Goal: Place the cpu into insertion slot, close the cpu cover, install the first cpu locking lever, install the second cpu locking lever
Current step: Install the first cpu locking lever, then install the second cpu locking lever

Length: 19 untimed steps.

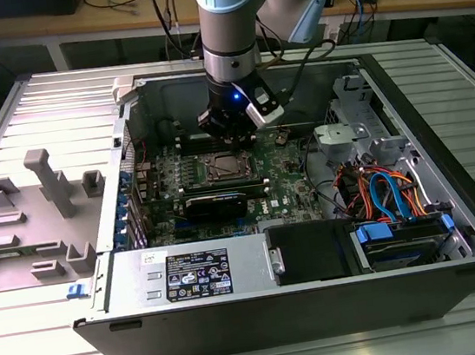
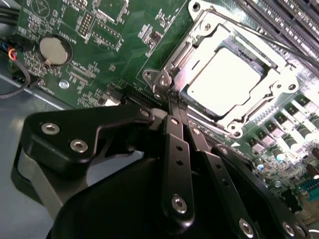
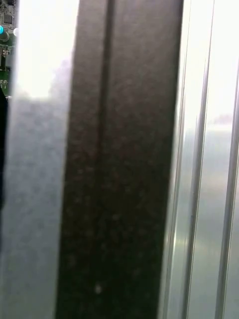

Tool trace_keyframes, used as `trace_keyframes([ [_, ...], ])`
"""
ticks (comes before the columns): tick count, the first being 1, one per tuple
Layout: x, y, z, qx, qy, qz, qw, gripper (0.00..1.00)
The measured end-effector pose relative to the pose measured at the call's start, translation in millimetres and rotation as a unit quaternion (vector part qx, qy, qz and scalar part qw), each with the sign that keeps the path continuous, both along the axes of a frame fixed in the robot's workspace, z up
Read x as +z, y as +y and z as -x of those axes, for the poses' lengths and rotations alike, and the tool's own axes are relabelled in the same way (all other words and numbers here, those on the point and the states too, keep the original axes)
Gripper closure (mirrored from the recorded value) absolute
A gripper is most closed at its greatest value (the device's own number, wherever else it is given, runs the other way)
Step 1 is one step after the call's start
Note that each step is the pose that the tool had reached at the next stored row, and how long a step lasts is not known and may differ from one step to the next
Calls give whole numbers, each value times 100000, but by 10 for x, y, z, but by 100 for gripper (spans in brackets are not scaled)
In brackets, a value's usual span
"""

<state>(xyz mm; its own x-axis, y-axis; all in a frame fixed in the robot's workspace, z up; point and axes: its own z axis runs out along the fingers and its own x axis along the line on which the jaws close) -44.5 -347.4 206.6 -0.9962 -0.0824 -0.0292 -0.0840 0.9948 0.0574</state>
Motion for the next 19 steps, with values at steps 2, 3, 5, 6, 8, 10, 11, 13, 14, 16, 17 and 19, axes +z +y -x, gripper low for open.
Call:
trace_keyframes([
  [2, 0, -5, 0, -2, 2, -2, 100000, 89],
  [3, 0, -9, 0, -1, 1, -3, 100000, 89],
  [5, 0, -9, 0, 2, 3, -2, 100000, 89],
  [6, 0, -9, 0, -3, 0, -4, 100000, 89],
  [8, 0, -10, 0, -1, 0, -3, 100000, 89],
  [10, 0, -10, 0, -2, 1, -3, 100000, 89],
  [11, 0, -13, 0, 4, 2, -4, 100000, 89],
  [13, 0, -22, 0, 10, 2, 1, 100000, 89],
  [14, 0, -32, 0, 0, 1, -2, 100000, 89],
  [16, 0, -55, 0, 0, 2, -2, 100000, 89],
  [17, -1, -70, 0, -1, 0, -6, 100000, 89],
  [19, 0, -93, 0, -2, -2, -3, 100000, 89],
])
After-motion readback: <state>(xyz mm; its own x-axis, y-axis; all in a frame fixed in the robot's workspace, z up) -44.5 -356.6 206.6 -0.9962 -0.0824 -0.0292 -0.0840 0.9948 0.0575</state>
